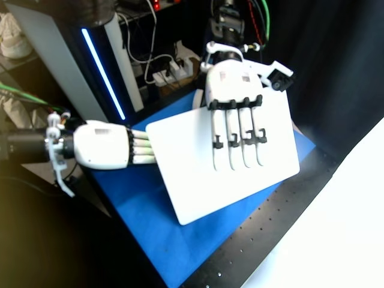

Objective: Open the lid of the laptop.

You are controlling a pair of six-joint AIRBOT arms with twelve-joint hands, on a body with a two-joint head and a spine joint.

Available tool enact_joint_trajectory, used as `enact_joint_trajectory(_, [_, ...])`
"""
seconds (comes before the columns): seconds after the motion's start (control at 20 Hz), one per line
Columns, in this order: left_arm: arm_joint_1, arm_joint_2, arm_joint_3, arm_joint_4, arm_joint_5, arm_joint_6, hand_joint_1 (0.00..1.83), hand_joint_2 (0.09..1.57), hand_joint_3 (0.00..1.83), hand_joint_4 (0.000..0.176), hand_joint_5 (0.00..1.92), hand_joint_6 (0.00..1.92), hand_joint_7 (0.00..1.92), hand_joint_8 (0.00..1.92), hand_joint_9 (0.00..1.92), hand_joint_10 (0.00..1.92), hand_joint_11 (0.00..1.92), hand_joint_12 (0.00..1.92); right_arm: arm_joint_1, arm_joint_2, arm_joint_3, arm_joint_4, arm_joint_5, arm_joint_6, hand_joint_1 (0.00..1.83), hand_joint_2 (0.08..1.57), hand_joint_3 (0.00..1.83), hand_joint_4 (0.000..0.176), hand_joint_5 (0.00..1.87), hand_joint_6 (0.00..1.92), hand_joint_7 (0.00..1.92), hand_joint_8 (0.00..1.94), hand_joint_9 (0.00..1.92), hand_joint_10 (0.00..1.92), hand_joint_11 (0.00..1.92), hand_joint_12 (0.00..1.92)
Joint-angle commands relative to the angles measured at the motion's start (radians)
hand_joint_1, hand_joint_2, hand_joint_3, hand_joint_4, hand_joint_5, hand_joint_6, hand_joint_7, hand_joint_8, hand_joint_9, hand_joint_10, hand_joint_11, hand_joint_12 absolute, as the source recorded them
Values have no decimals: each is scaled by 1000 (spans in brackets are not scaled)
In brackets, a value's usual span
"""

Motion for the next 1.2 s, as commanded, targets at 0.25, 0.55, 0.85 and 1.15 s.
enact_joint_trajectory(0.25, [-21, 0, 0, 5, -124, -8, 747, 1013, 10, 46, 75, 0, 46, 0, 22, 0, 10, 242, 12, -109, 49, 33, 65, 3, 270, 1365, 0, 0, 162, 1, 165, 4, 128, 8, 93, 36])
enact_joint_trajectory(0.55, [-34, -3, 8, 11, -110, -7, 687, 1024, 0, 46, 19, 4, 63, 1, 48, 1, 0, 567, 10, -132, 66, -5, -6, 3, 14, 1405, 10, 0, 146, 5, 90, 3, 78, 6, 42, 17])
enact_joint_trajectory(0.85, [-59, -13, 48, 14, -61, -8, 699, 1028, 1, 18, 52, 7, 0, 0, 0, 0, 0, 168, 0, -139, 77, -30, -34, 3, 0, 1396, 0, 0, 158, 7, 95, 4, 77, 3, 39, 15])
enact_joint_trajectory(1.15, [-137, -89, 185, -6, 61, -8, 723, 1038, 0, 0, 4, 0, 0, 0, 0, 0, 0, 183, -5, -143, 78, -35, -34, 3, 0, 1406, 5, 0, 158, 0, 101, 1, 73, 0, 15, 4])
